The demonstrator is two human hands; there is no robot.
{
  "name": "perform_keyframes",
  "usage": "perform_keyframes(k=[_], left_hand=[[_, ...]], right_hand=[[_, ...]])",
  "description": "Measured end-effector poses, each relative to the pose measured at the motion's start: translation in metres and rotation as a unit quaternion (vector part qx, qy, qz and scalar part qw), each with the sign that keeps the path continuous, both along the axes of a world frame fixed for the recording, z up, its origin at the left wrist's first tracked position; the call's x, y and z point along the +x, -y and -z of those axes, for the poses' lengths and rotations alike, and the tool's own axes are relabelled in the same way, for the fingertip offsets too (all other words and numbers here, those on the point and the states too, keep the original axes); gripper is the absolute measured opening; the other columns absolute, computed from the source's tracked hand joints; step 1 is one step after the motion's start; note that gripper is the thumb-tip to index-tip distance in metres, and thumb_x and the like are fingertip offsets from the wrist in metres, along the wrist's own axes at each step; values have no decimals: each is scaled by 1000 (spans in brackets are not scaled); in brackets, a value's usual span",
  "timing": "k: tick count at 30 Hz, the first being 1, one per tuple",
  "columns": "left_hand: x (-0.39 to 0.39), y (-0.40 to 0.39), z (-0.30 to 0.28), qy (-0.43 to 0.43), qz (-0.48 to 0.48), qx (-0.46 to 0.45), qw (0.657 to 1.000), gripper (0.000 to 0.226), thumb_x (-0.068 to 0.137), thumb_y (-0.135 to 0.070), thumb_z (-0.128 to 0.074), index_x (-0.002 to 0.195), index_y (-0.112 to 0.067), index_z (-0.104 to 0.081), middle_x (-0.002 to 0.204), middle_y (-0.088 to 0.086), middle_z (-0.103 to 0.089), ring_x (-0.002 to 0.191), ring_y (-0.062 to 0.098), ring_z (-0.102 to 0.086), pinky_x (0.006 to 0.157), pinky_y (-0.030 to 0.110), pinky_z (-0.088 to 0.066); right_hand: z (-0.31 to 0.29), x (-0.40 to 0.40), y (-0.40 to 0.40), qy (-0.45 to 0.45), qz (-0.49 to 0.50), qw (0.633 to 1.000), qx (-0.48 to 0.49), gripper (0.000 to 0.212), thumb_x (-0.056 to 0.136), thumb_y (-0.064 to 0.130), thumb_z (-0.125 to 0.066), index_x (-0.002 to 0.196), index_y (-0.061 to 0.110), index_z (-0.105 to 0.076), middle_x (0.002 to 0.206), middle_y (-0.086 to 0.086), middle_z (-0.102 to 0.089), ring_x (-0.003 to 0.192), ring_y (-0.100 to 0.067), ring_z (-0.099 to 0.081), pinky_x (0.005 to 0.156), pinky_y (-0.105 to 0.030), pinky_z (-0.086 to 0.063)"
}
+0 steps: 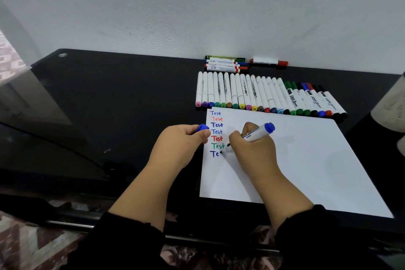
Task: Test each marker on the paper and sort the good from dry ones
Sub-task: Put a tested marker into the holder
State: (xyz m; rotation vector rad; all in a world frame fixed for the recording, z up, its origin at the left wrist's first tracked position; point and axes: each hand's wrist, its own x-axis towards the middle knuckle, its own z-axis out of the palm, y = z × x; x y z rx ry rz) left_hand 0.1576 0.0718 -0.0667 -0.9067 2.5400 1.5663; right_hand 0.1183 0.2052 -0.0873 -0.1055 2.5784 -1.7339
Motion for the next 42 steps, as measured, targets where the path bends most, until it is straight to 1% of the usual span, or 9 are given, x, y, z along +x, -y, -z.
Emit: perform_keyframes(k=[10, 15, 19, 25, 27, 30, 34, 36, 42], left_hand=[[0, -2, -2, 0, 2, 0, 1000, 35, 89, -36, -58, 121, -22, -61, 94, -8, -67, 93, 11, -61, 80, 27, -46], [0, -1, -1, 11, 10, -6, 1000, 39, 88, -37, -59, 125, -25, -58, 95, -9, -64, 88, 9, -58, 60, 19, -39], [1, 0, -1, 18, 15, -16, 1000, 42, 86, -39, -61, 126, -28, -57, 111, -5, -64, 86, 9, -56, 57, 19, -37], [1, -2, -3, 23, 27, -26, 999, 42, 86, -39, -62, 126, -29, -57, 93, -12, -52, 71, 6, -48, 54, 18, -34], [1, -2, -4, 27, 32, -22, 999, 43, 85, -39, -62, 126, -28, -57, 92, -14, -50, 70, 5, -47, 53, 18, -33], [3, -1, -3, 19, 42, -4, 999, 38, 83, -37, -65, 120, -29, -61, 84, -18, -52, 75, 5, -51, 55, 18, -35], [6, -3, -5, 11, 72, 20, 997, 36, 79, -33, -71, 113, -28, -64, 93, -15, -60, 81, 5, -54, 59, 17, -37], [7, -6, -6, 10, 89, 22, 996, 36, 78, -31, -72, 113, -27, -65, 100, -12, -63, 83, 5, -55, 60, 16, -37], [8, -14, -10, -1, 136, 30, 990, 32, 77, -27, -72, 108, -28, -67, 93, -13, -64, 86, 6, -56, 65, 15, -38]], right_hand=[[1, 0, -2, 3, 11, 1000, -21, 40, 85, 9, -56, 57, 16, -28, 51, 3, -29, 42, -8, -31, 39, -13, -23], [-1, -1, -2, -4, 9, 1000, -24, 39, 86, 6, -53, 59, 15, -27, 53, 2, -27, 48, -9, -27, 37, -11, -23], [-2, -1, -2, 6, 13, 999, -36, 40, 87, 8, -54, 59, 15, -28, 54, 2, -29, 47, -9, -28, 38, -11, -25], [-2, 0, -2, 13, 3, 1000, -19, 41, 87, 10, -56, 58, 16, -27, 54, 2, -29, 43, -7, -30, 38, -13, -24], [-3, -1, -3, 23, 16, 999, -42, 41, 86, 8, -56, 58, 16, -27, 54, 2, -30, 41, -6, -32, 39, -12, -24], [-7, -6, -7, 55, 55, 989, -127, 36, 82, 6, -52, 57, 17, -31, 53, -2, -38, 48, -12, -35, 48, -23, -29], [-17, -10, -11, 100, 78, 959, -255, 33, 83, 5, -53, 59, 20, -37, 42, 5, -43, 46, -12, -35, 49, -24, -26], [-20, -10, -11, 112, 67, 953, -274, 30, 84, 4, -54, 62, 20, -40, 44, 3, -48, 44, -11, -35, 48, -23, -26], [-22, -5, -10, 132, 10, 963, -233, 30, 86, 6, -54, 61, 17, -40, 51, -2, -46, 39, -8, -37, 40, -19, -30]])
